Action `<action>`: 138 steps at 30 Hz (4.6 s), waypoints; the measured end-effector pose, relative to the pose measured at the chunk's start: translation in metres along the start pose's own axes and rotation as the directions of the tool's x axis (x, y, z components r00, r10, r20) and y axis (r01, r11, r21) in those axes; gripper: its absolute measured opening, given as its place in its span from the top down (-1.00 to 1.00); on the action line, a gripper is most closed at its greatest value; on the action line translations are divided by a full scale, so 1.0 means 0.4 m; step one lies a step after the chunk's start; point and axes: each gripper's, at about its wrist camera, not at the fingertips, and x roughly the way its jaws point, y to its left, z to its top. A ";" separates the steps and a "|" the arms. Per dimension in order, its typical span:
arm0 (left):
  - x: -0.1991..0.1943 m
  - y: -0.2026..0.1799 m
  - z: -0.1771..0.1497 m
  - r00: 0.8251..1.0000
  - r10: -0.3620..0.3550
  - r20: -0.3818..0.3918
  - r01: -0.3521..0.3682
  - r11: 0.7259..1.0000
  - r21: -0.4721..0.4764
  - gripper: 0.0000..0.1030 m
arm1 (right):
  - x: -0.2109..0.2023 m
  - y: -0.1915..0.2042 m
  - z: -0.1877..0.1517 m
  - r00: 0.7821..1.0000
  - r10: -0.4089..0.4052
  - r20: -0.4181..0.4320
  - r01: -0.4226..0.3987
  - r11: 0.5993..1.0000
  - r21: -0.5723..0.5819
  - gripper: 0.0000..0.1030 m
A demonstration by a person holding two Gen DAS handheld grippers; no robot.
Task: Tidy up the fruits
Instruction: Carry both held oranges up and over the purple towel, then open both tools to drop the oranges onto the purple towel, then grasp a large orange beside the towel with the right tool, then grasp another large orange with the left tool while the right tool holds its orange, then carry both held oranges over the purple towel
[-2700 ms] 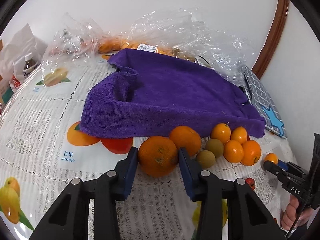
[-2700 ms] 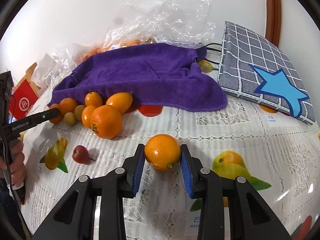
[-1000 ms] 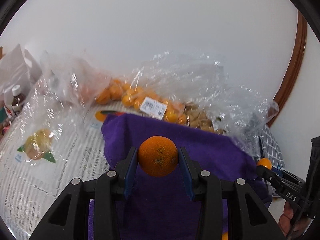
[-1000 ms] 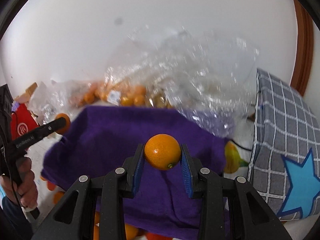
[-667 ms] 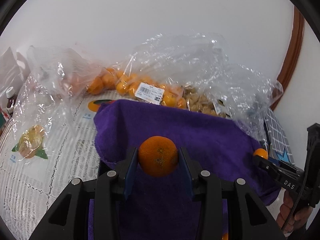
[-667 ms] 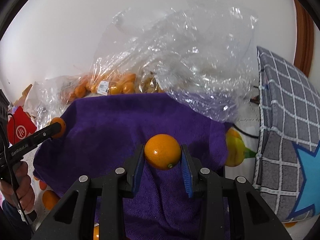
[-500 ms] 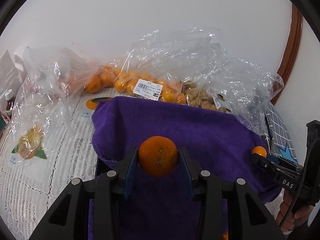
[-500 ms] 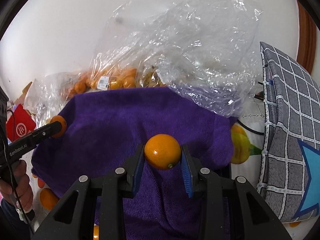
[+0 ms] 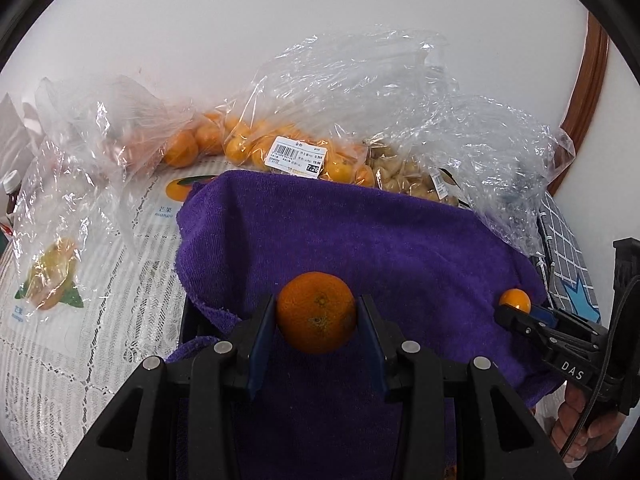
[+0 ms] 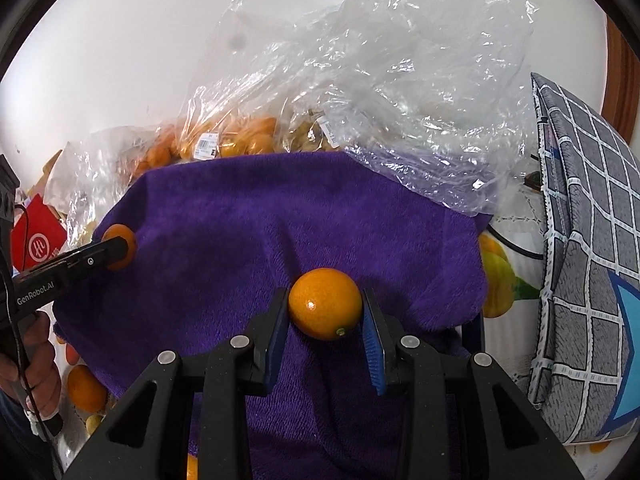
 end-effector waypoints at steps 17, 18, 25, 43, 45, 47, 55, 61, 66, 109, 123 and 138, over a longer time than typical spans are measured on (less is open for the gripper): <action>-0.018 -0.014 -0.006 0.999 0.001 0.054 -0.002 1.000 0.030 -0.04 | -0.016 0.011 -0.013 1.000 0.009 0.016 -0.008 0.999 -0.036 0.03; -0.025 -0.015 -0.007 0.998 0.000 0.067 -0.002 1.000 0.030 -0.10 | -0.022 0.014 -0.015 1.000 0.000 0.023 0.002 0.999 -0.046 -0.15; -0.070 0.001 -0.008 0.981 0.011 0.195 -0.009 1.000 -0.011 -0.16 | -0.081 0.030 -0.013 0.992 -0.006 0.127 0.015 0.997 -0.074 -0.38; -0.180 0.023 -0.045 0.946 0.032 0.321 -0.015 0.998 -0.055 -0.16 | -0.287 0.105 -0.142 0.987 -0.070 0.147 0.076 0.997 -0.034 -0.30; -0.199 0.025 -0.061 0.946 0.029 0.323 -0.013 0.999 -0.049 -0.16 | -0.293 0.116 -0.158 0.989 -0.065 0.132 0.068 0.997 -0.022 -0.25; -0.212 0.026 -0.079 0.949 0.026 0.313 -0.019 0.999 -0.026 -0.16 | -0.298 0.124 -0.177 0.992 -0.053 0.112 0.054 0.999 -0.006 -0.25; -0.239 0.046 -0.128 0.962 0.028 0.272 -0.027 1.000 -0.007 -0.16 | -0.289 0.155 -0.244 0.996 -0.047 0.081 0.046 0.999 0.011 -0.25; -0.274 0.057 -0.166 0.962 0.026 0.273 -0.026 1.000 -0.002 -0.16 | -0.293 0.161 -0.266 0.996 -0.036 0.080 0.036 0.999 0.010 -0.17; -0.283 0.059 -0.189 0.969 0.021 0.247 -0.021 1.000 -0.003 -0.18 | -0.308 0.164 -0.260 0.995 -0.025 0.100 0.027 0.999 -0.017 -0.17; -0.158 -0.016 -0.239 0.980 -0.175 -0.097 0.179 0.983 0.032 0.25 | -0.290 0.022 -0.286 0.996 0.023 0.087 -0.026 0.999 0.032 0.18; -0.207 0.002 -0.232 0.985 -0.173 0.008 0.173 0.985 0.000 0.26 | -0.287 0.018 -0.289 0.996 0.033 0.085 -0.036 0.999 0.034 0.18; -0.242 0.033 -0.221 0.981 -0.171 0.090 0.176 0.983 -0.048 0.26 | -0.293 0.013 -0.290 0.994 0.054 0.094 -0.058 0.997 0.042 0.18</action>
